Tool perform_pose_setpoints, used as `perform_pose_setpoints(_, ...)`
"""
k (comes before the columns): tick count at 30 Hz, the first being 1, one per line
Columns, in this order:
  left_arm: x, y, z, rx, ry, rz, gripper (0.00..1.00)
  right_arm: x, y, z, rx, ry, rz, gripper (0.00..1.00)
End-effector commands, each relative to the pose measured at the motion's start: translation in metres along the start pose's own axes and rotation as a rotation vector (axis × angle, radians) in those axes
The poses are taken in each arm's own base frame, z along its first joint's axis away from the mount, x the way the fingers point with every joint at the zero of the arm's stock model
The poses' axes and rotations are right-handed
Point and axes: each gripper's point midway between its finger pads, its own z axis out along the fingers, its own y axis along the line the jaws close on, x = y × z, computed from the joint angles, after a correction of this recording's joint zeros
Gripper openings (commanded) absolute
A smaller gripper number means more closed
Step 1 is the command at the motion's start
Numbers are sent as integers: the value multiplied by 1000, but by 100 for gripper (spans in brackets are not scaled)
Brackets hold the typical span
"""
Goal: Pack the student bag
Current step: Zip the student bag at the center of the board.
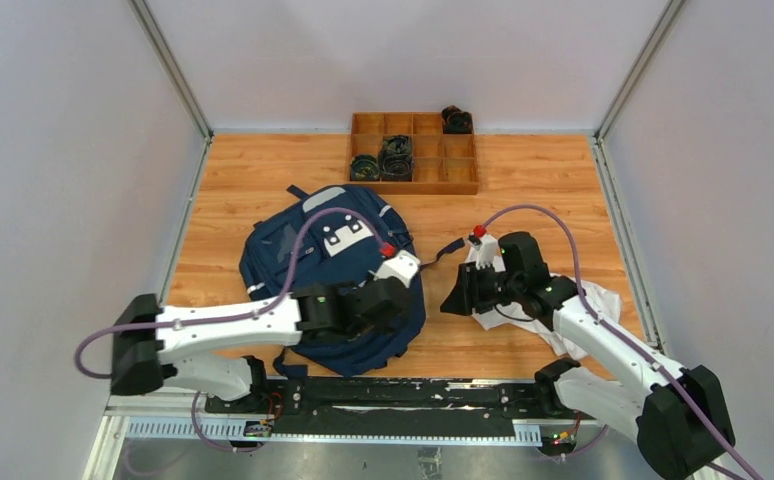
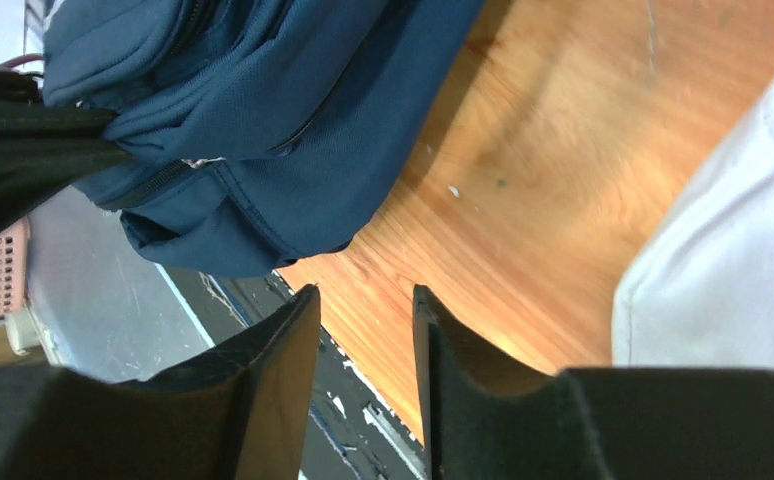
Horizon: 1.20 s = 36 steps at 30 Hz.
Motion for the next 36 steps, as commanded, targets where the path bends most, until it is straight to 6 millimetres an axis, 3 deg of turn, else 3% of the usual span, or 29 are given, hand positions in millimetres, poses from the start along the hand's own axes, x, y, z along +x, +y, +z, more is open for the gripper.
perform_pose_setpoints(1,-11,15,-24,98,-118,-134,0,-35,38,-6,-136,-105,-126,49)
perform_pose_setpoints(8,-10,26,-47,216,-252,-336,0,-42,79,14,-308,-172,-277,54)
perform_pose_setpoints(14,-5,31,-52,220,-264,-366,0,-20,113,42,-486,-109,-375,54)
perform_pose_setpoints(17,-4,32,-53,220,-257,-363,0,-8,106,62,-487,-55,-328,54)
perform_pose_setpoints(21,0,31,-52,225,-253,-374,0,-10,101,79,-507,-119,-278,59)
perform_pose_setpoints(25,1,30,-53,236,-257,-379,0,-3,105,91,-550,-52,-253,61)
perform_pose_setpoints(36,2,33,-54,227,-255,-371,0,18,128,79,-704,21,-291,63)
